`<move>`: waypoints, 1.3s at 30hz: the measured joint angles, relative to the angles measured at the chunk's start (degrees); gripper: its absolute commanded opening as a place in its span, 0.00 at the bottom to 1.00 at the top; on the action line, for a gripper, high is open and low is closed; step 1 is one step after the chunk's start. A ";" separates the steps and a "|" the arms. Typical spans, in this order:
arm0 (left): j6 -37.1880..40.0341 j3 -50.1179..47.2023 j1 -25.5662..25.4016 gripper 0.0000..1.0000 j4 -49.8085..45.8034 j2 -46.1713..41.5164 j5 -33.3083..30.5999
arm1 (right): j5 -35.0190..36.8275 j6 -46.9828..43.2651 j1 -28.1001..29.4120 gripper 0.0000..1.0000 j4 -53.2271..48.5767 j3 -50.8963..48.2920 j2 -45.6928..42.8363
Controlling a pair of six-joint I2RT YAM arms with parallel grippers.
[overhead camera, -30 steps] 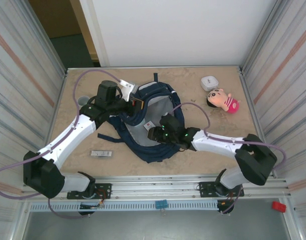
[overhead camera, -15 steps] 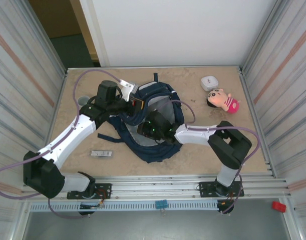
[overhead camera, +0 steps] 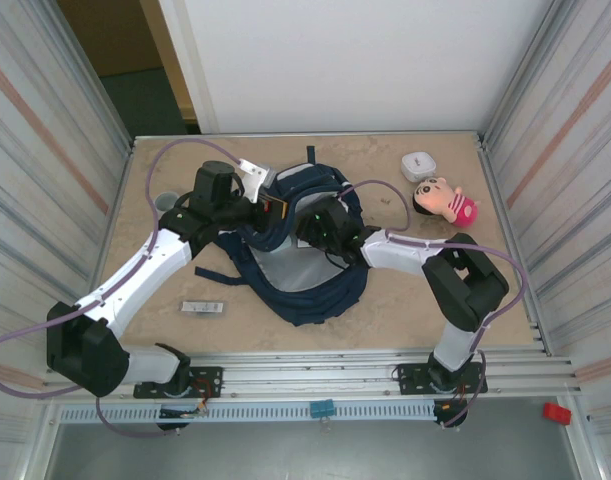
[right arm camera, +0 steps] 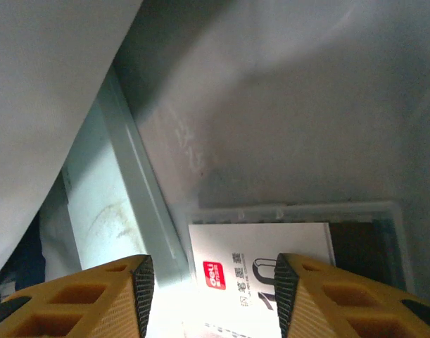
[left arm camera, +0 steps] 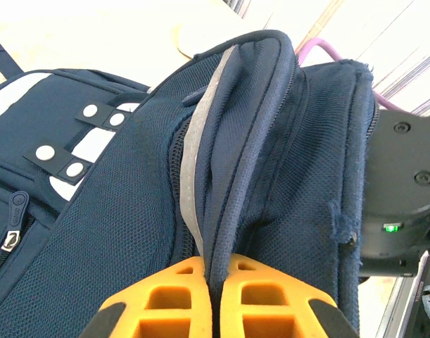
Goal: Pack books, pencil case, and school supplies into a backpack
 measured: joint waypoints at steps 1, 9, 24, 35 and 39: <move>-0.02 0.00 0.00 0.00 0.00 0.00 -0.22 | -0.02 -0.31 -0.07 0.56 -0.07 -0.15 -0.68; -0.02 0.00 0.00 0.00 0.02 0.00 -0.44 | 3.45 -1.79 4.70 0.46 -1.97 -5.99 -14.91; -0.09 0.00 0.00 0.00 0.04 0.02 -0.37 | 4.66 4.81 8.22 0.33 3.96 -11.69 -8.74; -0.07 0.00 -0.50 0.00 -0.02 0.02 0.02 | 1.49 5.55 0.90 0.27 9.22 -2.14 3.85; -0.07 0.00 -0.50 0.00 0.02 0.02 -0.02 | 0.17 4.44 -1.18 0.27 10.32 0.72 5.42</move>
